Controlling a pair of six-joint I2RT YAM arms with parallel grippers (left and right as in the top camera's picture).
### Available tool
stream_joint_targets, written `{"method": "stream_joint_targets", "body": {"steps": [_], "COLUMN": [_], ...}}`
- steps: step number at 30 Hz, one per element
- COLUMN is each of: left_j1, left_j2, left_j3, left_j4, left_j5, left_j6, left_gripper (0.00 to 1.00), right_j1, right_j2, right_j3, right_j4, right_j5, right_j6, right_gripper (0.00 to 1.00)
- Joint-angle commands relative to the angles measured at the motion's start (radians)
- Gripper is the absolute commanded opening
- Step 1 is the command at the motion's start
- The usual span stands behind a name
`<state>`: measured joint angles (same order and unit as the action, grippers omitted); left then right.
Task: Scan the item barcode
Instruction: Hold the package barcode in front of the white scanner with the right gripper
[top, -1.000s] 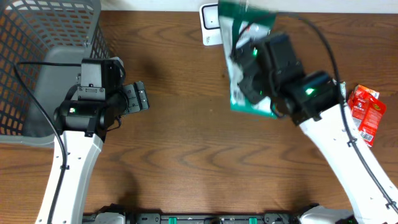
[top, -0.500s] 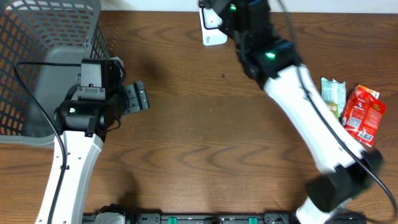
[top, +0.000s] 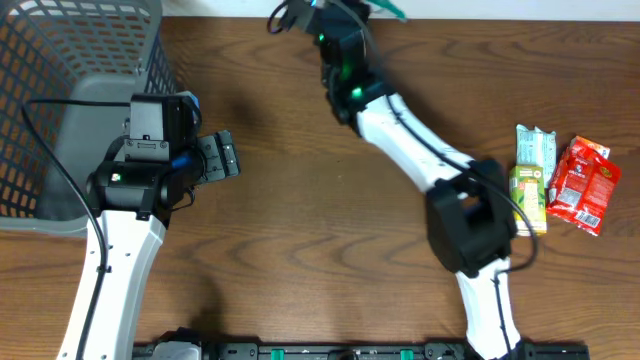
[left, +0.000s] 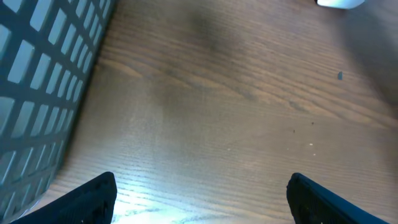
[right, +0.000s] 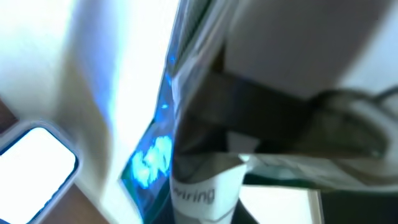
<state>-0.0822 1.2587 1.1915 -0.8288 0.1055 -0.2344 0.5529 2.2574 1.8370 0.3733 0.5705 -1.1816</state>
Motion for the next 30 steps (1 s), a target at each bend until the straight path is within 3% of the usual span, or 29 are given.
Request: {"method": "stream_joint_targets", "body": {"steps": [1, 10, 30], "left_j1": [0.003, 0.003, 0.003], "left_j2": [-0.002, -0.002, -0.002], "left_j3": [0.023, 0.023, 0.023], "left_j4": [-0.001, -0.001, -0.001], "left_j5": [-0.009, -0.009, -0.009], "left_j6": [0.013, 0.013, 0.013], "left_gripper": [0.89, 0.88, 0.89], "right_j1": [0.017, 0.018, 0.045], "right_j2": [0.077, 0.24, 0.256], "right_j3": [0.009, 0.009, 0.009], "right_j4": [0.1, 0.353, 0.158], "right_j5": [0.008, 0.009, -0.025], "right_j6": [-0.148, -0.283, -0.183], "right_gripper": [0.01, 0.01, 0.01]}}
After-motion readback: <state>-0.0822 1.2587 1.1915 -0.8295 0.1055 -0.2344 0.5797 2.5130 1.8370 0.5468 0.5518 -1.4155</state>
